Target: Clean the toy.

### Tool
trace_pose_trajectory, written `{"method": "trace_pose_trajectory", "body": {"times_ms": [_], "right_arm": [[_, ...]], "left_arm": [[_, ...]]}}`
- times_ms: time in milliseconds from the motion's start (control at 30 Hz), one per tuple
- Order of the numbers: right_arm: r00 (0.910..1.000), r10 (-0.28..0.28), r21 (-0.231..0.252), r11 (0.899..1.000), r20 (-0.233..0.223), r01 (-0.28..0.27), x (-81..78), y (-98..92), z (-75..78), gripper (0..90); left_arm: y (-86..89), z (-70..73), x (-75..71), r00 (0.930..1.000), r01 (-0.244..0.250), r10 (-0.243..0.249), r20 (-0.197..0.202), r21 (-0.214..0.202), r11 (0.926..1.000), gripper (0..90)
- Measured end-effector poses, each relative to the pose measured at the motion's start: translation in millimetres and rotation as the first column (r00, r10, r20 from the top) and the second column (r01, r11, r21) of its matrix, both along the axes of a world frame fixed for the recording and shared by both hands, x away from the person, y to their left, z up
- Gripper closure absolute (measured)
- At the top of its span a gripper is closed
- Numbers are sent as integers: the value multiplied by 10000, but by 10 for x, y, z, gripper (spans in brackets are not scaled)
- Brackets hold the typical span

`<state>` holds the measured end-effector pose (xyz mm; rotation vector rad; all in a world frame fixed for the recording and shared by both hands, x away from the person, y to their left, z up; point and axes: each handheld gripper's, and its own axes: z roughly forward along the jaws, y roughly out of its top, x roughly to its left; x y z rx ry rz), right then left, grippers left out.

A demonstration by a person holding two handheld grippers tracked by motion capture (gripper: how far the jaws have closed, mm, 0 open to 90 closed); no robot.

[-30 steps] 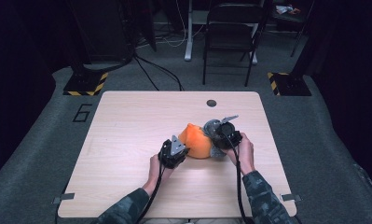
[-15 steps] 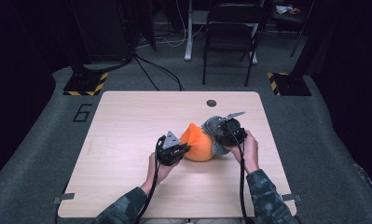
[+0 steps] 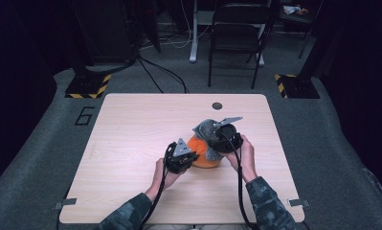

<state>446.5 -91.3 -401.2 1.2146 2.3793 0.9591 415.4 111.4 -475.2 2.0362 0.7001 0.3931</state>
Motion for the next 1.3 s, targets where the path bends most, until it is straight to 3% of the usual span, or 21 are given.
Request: {"method": "trace_pose_trajectory", "body": {"times_ms": [400, 767, 933, 1000, 1067, 1133, 1300], "right_arm": [[9929, -482, -617, 9972, -1085, 417, 145, -213, -160, 700], [9670, -1234, -1487, 9846, -2228, 914, 275, -364, -471, 700], [9586, -1379, -1954, 9766, -2489, 898, 317, -364, -624, 700], [9500, -1489, -2061, 9741, -2743, 932, 336, -357, -717, 699], [9469, -1432, -2101, 9741, -2878, 834, 355, -365, -770, 699], [9486, -1478, -2127, 9731, -2799, 888, 355, -377, -729, 700], [9682, -1560, -1616, 9789, -1958, 1251, 323, -462, -466, 701]], "left_arm": [[37, -25, 39, 9999, -59, 59, -102, 65, 10000, 840], [59, -42, 55, 9995, -109, 112, -286, 120, 9999, 840], [67, -43, 57, 9995, -75, 81, -307, 200, 9998, 840], [67, -48, 56, 9995, -114, 118, -277, 151, 9998, 840], [66, -47, 55, 9996, -117, 121, -252, 148, 9998, 840], [69, -47, 58, 9996, -107, 110, -252, 131, 9999, 839], [66, -49, 53, 9997, -80, 82, -236, 65, 9999, 839]]}}
